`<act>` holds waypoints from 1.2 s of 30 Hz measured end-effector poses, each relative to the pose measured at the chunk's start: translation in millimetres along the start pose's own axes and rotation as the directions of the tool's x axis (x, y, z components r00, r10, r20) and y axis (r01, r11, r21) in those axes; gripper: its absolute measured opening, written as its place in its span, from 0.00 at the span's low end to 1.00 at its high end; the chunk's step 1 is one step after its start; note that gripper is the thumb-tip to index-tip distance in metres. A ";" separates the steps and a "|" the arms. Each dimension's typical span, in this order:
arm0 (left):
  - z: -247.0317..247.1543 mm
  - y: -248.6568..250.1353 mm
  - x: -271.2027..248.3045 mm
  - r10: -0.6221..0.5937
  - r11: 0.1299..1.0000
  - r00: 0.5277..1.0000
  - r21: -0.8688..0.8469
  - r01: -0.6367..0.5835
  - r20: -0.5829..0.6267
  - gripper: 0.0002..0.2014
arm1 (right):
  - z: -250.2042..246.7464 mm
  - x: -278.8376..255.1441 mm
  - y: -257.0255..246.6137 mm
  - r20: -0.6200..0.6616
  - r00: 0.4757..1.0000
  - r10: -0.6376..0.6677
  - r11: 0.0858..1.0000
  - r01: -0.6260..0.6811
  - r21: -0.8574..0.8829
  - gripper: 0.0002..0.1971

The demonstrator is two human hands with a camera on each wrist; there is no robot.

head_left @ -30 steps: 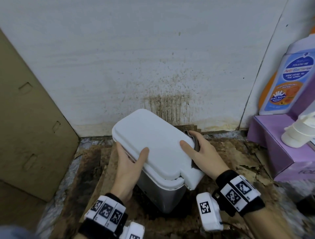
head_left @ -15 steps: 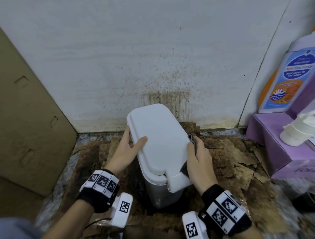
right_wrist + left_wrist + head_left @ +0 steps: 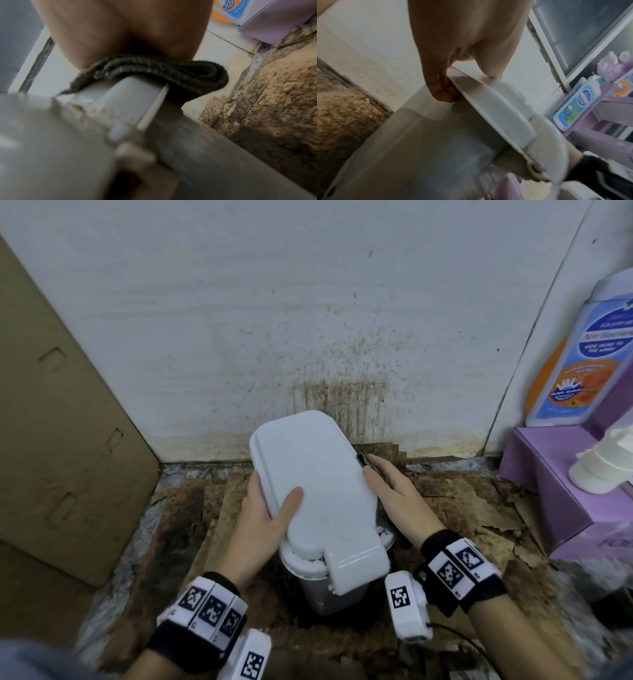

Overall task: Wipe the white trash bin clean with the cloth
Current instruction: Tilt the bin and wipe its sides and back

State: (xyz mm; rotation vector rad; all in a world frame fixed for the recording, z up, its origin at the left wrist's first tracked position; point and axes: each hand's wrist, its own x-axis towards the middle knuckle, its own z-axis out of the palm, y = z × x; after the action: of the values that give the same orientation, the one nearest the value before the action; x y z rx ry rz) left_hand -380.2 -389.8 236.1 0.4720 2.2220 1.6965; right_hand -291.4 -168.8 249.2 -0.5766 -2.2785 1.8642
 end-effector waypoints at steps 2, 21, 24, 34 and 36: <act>3.5 -4.0 -5.3 0.022 0.995 0.999 0.099 -0.019 -0.032 0.44 | 0.8 1.7 1.3 0.014 1.000 0.004 1.000 -0.004 0.000 0.31; 0.4 26.6 6.9 0.043 0.993 0.955 -0.117 -0.009 0.293 0.36 | 18.3 -27.1 14.7 -0.242 0.970 -0.007 0.999 -0.006 -0.054 0.51; -4.5 29.2 15.8 0.002 0.995 0.936 -0.092 0.032 0.351 0.36 | 26.0 -32.2 12.6 -0.302 0.953 -0.003 0.998 -0.014 -0.054 0.47; -18.8 17.5 18.0 -0.031 0.999 0.950 -0.026 0.041 0.310 0.31 | 44.0 -35.8 12.3 -0.325 0.946 0.020 0.995 0.012 0.096 0.28; -20.9 18.2 16.3 -0.042 0.999 0.952 -0.009 0.046 0.302 0.29 | 47.0 -34.3 14.3 -0.348 0.936 0.049 0.986 0.009 0.164 0.28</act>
State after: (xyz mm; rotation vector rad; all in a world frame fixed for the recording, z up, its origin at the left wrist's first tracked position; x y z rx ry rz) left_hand -402.5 -396.3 258.3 0.6272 1.9832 1.5041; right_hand -273.3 -222.4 229.5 -0.8333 -1.8807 1.7655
